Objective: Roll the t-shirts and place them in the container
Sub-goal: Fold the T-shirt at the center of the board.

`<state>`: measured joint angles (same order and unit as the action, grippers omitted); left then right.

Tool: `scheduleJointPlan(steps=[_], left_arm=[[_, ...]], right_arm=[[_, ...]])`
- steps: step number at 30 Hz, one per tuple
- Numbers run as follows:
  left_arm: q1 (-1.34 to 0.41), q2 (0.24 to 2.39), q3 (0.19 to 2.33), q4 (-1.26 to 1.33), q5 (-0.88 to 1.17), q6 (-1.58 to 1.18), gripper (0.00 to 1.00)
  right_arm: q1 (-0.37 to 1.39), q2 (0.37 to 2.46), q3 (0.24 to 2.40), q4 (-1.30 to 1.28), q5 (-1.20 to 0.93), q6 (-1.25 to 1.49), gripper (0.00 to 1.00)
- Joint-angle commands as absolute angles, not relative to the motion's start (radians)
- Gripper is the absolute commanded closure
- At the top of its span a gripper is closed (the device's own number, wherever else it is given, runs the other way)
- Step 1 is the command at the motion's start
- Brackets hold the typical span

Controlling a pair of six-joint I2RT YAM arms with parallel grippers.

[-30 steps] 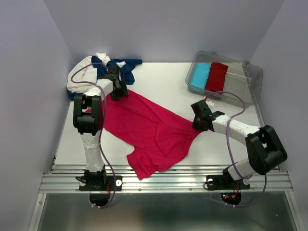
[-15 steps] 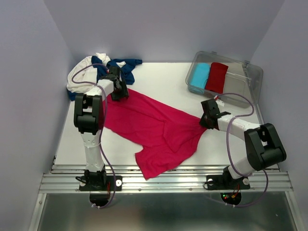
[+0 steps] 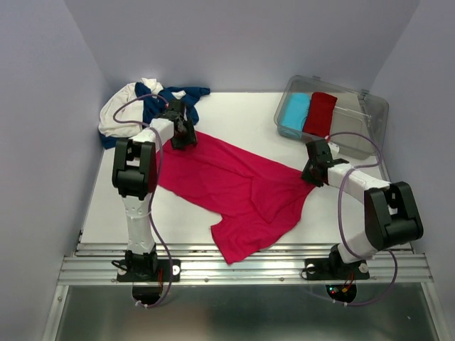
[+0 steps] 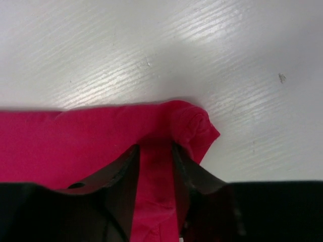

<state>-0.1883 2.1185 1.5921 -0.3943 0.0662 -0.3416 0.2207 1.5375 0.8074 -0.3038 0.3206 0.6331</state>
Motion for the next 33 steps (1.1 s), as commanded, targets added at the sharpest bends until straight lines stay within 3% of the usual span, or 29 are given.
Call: scheduleJointPlan(steps=[1, 7, 11, 21, 33], left_arm=[[-0.181, 2.008, 1.635, -0.434, 0.037, -0.341, 0.38], [-0.134, 1.913, 1.6, -0.437, 0.054, -0.353, 0.39], [-0.114, 1.855, 1.563, -0.425, 0.06, -0.359, 0.39], [-0.112, 1.825, 1.502, -0.405, 0.067, -0.368, 0.39], [-0.112, 1.822, 1.494, -0.402, 0.075, -0.367, 0.38]], right_arm=[[0.21, 1.408, 0.845, -0.373, 0.276, 0.58, 0.59], [0.287, 1.247, 0.792, -0.457, 0.158, 0.597, 0.57], [0.432, 1.195, 0.746, -0.498, 0.158, 0.663, 0.52], [0.62, 1.238, 0.643, -0.411, 0.064, 0.807, 0.46], [0.632, 1.335, 0.635, -0.342, 0.091, 0.801, 0.63]])
